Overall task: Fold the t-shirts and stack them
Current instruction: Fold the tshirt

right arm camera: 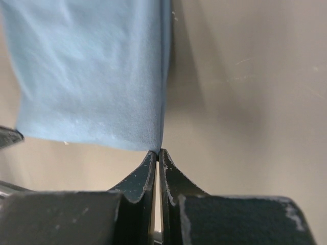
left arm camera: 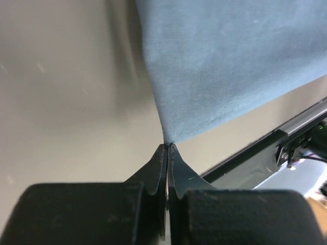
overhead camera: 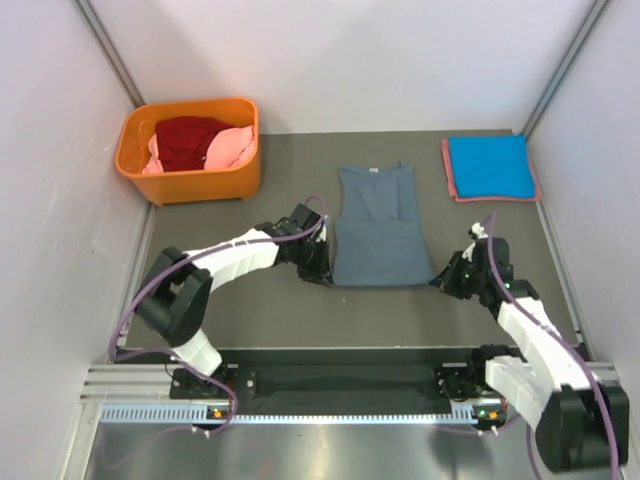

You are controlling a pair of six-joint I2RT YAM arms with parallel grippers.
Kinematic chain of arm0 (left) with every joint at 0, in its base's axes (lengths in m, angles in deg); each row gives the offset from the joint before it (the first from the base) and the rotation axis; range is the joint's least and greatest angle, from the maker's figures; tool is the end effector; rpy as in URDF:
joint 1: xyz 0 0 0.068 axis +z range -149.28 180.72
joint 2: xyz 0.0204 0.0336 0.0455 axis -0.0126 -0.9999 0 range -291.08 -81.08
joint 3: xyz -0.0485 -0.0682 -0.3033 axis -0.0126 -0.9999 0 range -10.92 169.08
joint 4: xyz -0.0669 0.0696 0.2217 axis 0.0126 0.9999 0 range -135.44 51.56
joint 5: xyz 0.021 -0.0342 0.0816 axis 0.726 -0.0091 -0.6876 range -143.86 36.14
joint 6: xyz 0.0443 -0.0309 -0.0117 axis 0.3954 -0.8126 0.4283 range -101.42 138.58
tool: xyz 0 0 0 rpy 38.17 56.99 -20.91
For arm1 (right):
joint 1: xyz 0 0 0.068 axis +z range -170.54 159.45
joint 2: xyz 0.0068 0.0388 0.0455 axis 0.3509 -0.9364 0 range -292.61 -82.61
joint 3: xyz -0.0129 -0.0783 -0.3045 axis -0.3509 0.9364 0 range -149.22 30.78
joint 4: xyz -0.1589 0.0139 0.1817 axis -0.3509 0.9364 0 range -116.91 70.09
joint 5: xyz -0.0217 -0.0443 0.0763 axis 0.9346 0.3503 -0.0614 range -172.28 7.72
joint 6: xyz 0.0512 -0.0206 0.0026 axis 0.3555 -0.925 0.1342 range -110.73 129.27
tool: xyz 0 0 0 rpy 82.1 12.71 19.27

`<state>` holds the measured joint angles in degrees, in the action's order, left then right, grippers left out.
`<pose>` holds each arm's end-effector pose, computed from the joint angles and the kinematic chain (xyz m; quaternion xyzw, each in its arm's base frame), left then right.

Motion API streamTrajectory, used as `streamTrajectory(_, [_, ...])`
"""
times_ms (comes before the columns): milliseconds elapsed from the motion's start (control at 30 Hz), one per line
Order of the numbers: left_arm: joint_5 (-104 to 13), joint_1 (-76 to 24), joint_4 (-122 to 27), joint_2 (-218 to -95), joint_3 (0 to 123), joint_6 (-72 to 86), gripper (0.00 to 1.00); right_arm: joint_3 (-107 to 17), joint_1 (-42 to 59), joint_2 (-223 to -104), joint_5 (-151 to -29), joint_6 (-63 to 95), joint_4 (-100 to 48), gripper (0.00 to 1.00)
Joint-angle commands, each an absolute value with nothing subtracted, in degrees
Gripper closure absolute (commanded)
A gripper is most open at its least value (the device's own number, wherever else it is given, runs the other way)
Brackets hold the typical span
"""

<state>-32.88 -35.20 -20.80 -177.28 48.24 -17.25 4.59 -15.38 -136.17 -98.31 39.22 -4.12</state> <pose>0.2511 -0.1986 0.2357 0.0453 0.9534 -0.2840 0.0915 0.1331 0.0226 0.2263 0.1534 0.9195 0.2267 0.2821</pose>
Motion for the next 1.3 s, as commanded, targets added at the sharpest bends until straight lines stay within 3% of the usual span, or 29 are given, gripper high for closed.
streamTrajectory(0, [-41.98, -39.78, -14.25, -169.42, 49.63, -19.99, 1.00, 3.98, -16.24, -127.62, -95.63, 41.52, 2.26, 1.00])
streamTrajectory(233, [-46.12, -42.87, -9.15, -163.96, 51.83, -22.90, 1.00, 0.99, -16.06, -117.95, -94.84, 44.78, 9.74, 1.00])
streamTrajectory(500, [-50.51, -42.09, -5.46, -169.49, 60.61, -18.16, 1.00, -2.96, -16.06, -121.00, -94.41, 42.41, 5.10, 1.00])
streamTrajectory(967, [-48.41, -29.87, -4.04, -195.22, 94.71, -5.16, 1.00, -29.85, -16.50, -157.91, -93.88, 32.48, -5.20, 1.00])
streamTrajectory(1267, [-38.66, -22.23, -17.38, -208.25, 108.61, -5.41, 1.00, -50.86, -16.85, -180.59, -96.51, 30.54, -8.89, 1.00])
